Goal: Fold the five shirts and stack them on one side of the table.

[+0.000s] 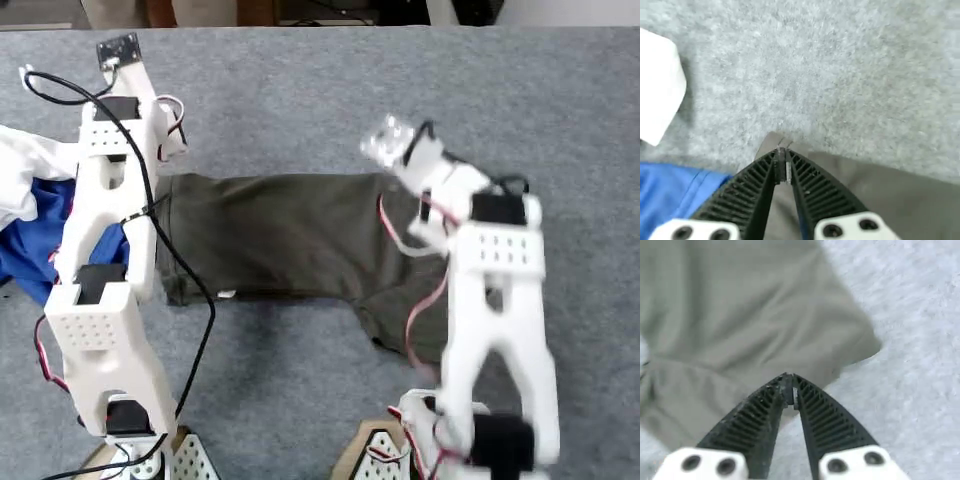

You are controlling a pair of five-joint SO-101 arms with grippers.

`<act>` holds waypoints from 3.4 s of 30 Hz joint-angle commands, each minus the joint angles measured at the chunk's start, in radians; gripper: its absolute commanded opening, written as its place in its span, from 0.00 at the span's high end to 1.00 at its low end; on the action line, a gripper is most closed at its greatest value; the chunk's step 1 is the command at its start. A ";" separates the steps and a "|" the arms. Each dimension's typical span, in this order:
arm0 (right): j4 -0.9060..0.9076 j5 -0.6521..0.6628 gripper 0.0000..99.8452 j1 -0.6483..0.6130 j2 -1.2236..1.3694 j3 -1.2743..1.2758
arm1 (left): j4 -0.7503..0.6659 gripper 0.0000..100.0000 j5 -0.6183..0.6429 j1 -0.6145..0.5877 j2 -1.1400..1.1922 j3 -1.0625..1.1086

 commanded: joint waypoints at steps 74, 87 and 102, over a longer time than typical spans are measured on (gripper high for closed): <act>-0.034 -0.123 1.00 0.214 0.911 -0.625 | 0.087 0.98 -0.170 0.018 -0.311 0.694; 0.270 -0.086 1.00 0.203 0.987 -0.972 | 0.153 0.98 -0.242 0.008 -0.335 0.652; 0.522 0.087 1.00 0.208 0.498 -0.799 | 0.367 0.98 -0.242 0.258 -0.693 0.476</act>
